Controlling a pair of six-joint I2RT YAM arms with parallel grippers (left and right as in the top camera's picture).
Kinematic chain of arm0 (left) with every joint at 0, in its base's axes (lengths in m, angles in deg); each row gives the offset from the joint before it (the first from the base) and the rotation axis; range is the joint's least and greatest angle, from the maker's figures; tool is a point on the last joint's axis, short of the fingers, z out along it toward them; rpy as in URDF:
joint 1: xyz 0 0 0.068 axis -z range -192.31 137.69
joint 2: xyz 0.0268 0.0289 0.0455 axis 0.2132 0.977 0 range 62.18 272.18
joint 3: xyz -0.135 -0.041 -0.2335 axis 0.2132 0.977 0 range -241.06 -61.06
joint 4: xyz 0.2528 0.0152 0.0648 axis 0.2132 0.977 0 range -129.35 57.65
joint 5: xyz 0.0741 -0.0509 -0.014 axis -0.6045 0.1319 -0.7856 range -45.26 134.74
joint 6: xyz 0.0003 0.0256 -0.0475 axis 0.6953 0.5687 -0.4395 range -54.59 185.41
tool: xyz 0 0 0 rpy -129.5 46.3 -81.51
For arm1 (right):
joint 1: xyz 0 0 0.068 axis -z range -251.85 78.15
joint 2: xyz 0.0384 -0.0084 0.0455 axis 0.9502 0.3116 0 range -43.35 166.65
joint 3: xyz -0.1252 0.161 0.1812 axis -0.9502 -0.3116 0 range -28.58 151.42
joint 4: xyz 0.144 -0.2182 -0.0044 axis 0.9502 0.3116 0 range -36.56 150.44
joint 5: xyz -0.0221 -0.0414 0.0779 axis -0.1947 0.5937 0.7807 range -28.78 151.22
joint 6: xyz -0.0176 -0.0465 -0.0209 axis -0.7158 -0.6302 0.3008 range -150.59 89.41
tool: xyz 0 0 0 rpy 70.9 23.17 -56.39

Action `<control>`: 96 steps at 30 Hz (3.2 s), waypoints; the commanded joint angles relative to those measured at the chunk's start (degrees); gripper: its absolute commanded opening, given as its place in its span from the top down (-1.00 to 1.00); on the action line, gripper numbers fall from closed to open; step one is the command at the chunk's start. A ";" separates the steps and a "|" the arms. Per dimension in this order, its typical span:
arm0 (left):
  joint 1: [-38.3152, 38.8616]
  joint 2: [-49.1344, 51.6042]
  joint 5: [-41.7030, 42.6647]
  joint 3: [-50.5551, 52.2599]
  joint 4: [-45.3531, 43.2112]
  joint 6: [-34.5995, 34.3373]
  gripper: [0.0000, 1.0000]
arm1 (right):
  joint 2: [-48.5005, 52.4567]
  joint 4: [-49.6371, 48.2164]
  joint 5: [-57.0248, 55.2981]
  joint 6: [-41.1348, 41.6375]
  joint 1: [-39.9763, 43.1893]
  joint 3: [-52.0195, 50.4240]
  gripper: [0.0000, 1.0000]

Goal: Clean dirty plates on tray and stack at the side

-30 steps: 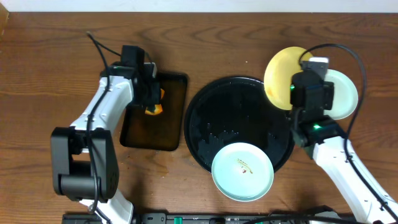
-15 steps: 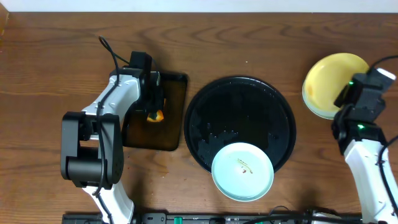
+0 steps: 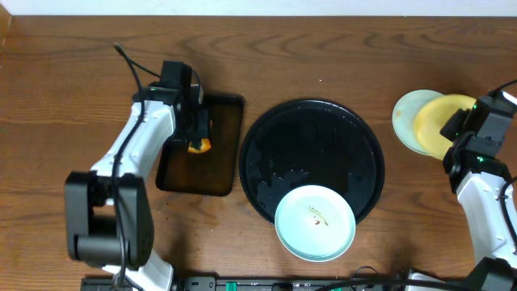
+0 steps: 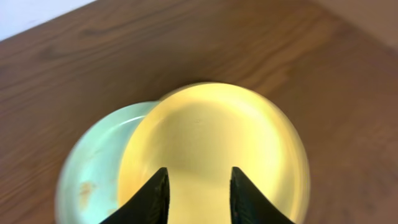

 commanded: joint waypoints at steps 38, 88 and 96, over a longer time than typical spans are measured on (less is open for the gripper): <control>-0.09 -1.84 -0.11 0.26 4.50 -0.66 0.85 | 0.04 23.87 4.02 21.68 26.86 -0.11 -0.08; -0.09 -1.84 -0.11 0.26 4.72 -1.92 0.84 | 9.75 13.25 13.73 20.59 32.20 0.76 0.98; -0.09 -1.84 -0.11 0.26 4.70 -1.92 0.85 | 1.84 11.96 18.12 20.55 31.91 0.76 0.98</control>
